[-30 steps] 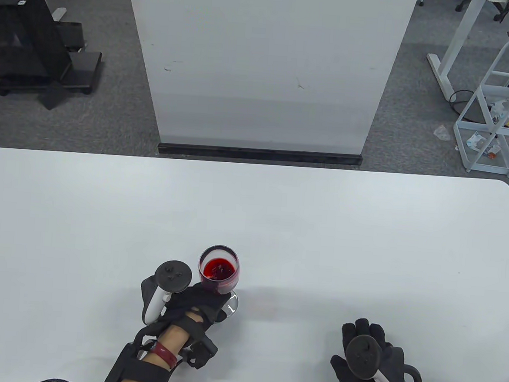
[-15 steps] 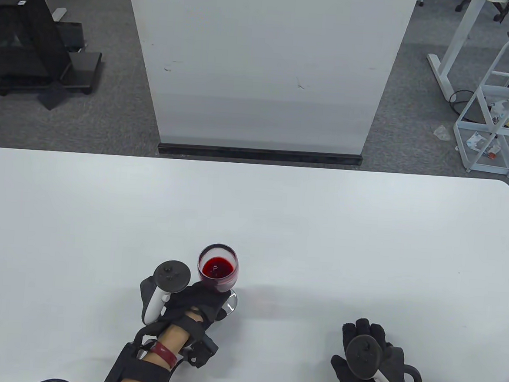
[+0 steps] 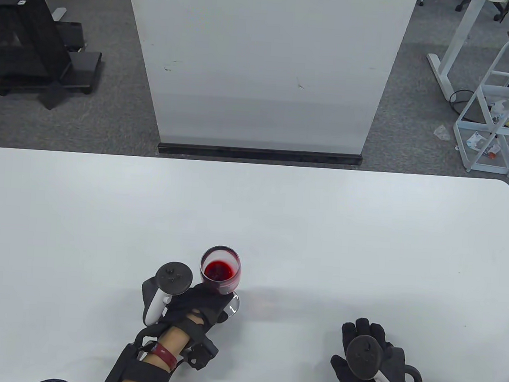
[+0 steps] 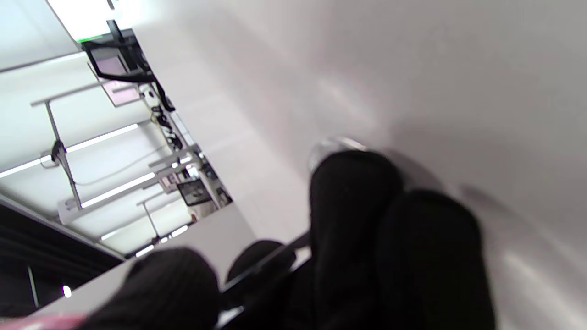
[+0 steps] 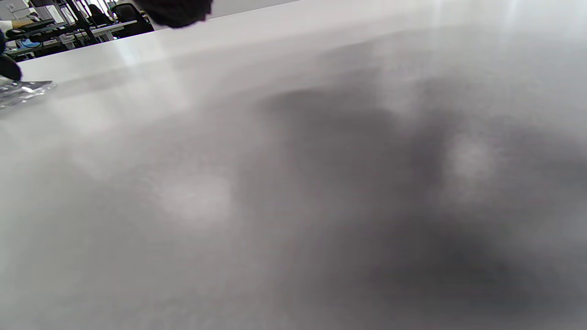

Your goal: Shake wine glass on table

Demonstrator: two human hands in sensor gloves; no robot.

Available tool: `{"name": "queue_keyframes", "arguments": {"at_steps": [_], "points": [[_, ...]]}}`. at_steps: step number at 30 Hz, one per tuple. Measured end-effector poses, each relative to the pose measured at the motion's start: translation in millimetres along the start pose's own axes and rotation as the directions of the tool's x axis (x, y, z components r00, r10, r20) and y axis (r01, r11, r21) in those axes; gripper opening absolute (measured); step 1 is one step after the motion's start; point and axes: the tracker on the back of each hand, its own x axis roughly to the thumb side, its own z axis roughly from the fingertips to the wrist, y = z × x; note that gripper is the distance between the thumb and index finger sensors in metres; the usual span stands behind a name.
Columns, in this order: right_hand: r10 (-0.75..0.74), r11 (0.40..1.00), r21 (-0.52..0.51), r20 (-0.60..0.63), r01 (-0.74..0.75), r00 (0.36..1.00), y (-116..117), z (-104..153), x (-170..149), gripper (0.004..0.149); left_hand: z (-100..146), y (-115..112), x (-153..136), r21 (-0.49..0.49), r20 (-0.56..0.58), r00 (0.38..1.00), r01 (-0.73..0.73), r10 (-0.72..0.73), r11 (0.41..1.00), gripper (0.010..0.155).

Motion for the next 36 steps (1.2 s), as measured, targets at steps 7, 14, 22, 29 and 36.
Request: {"name": "queue_keyframes", "arguments": {"at_steps": [7, 14, 22, 29, 36], "points": [[-0.005, 1.000, -0.001, 0.001, 0.005, 1.000, -0.2, -0.2, -0.6, 0.075, 0.6, -0.8, 1.8, 0.012, 0.001, 1.000, 0.022, -0.022, 1.000, 0.054], [-0.002, 1.000, 0.002, -0.003, 0.002, 1.000, 0.0, 0.0, -0.5, 0.075, 0.2, 1.3, 0.8, 0.012, -0.011, 1.000, 0.010, -0.010, 1.000, 0.055], [-0.001, 1.000, 0.005, -0.007, 0.001, 1.000, 0.4, -0.5, -0.9, 0.075, -2.9, 0.5, 1.3, -0.056, 0.032, 0.999, 0.025, -0.023, 0.998, 0.053], [-0.003, 1.000, 0.006, -0.008, 0.003, 1.000, 0.5, -0.7, -1.1, 0.075, -3.8, 0.1, 2.5, -0.098, 0.037, 0.999, 0.031, -0.027, 0.995, 0.055], [-0.002, 1.000, 0.009, -0.011, 0.002, 1.000, 0.5, -0.7, -1.1, 0.075, -4.2, -1.4, 2.5, -0.066, 0.032, 0.999, 0.023, -0.021, 0.998, 0.055]]}}
